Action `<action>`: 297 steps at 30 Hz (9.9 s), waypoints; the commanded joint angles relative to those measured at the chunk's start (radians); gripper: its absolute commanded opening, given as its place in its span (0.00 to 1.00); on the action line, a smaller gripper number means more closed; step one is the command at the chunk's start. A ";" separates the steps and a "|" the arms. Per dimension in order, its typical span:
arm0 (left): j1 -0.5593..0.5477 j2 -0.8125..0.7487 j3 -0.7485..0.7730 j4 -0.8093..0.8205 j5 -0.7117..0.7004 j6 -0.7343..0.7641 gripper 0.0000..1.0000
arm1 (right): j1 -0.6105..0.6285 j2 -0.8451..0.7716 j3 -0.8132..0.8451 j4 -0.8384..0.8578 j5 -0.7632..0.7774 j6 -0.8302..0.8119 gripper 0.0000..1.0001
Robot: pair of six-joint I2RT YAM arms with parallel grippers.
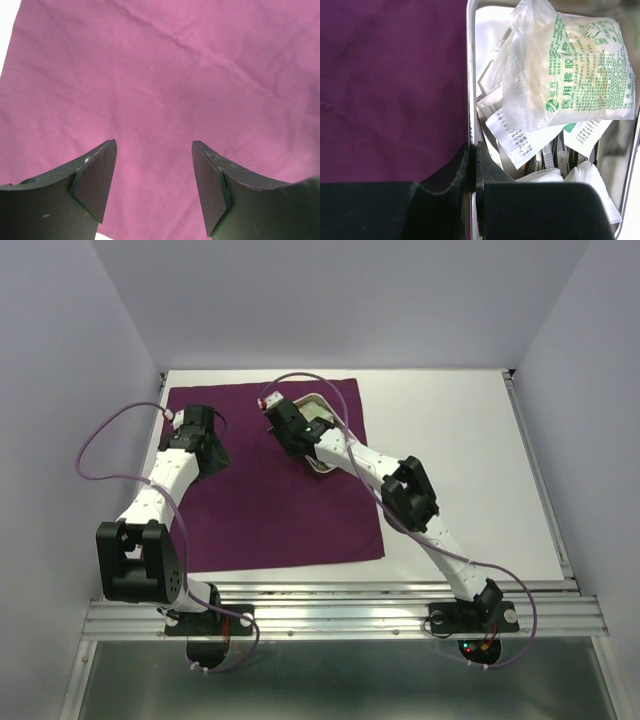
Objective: Prepare the surgical pack
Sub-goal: Place the container in the surgical kit, then adjust the surgical kit at the center of the board, then adjust the container in the surgical kit, then pack the surgical kit at the center of the board.
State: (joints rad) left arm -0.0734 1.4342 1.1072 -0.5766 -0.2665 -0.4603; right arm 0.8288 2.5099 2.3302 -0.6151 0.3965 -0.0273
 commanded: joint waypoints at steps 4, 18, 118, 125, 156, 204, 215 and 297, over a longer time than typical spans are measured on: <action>0.037 -0.041 -0.038 0.007 0.027 0.032 0.73 | 0.036 0.032 0.135 0.058 0.031 -0.062 0.01; 0.047 -0.035 -0.053 0.017 0.053 0.029 0.73 | 0.067 0.084 0.190 0.163 -0.008 -0.059 0.13; 0.012 -0.012 -0.064 0.112 0.254 0.054 0.73 | -0.435 -0.499 -0.709 0.244 -0.453 0.316 0.44; 0.012 -0.017 -0.070 0.112 0.250 0.078 0.73 | -0.425 -0.396 -0.650 0.201 -0.505 0.283 0.44; 0.012 -0.020 -0.070 0.109 0.251 0.078 0.73 | -0.396 -0.309 -0.568 0.249 -0.648 0.132 0.01; 0.012 0.015 -0.055 0.115 0.262 0.075 0.73 | -0.580 -0.246 -0.355 0.203 -0.295 0.317 0.77; 0.012 0.055 -0.029 0.118 0.262 0.084 0.72 | -0.660 -0.019 -0.118 0.091 -0.327 0.279 0.79; 0.011 -0.006 -0.067 0.144 0.349 0.028 0.72 | -0.037 -0.385 -0.532 0.385 -0.423 0.471 0.01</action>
State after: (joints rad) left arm -0.0582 1.4734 1.0550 -0.4446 0.0765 -0.4274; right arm 0.7597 2.1139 1.7477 -0.2893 -0.0036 0.4221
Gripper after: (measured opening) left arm 0.723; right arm 0.033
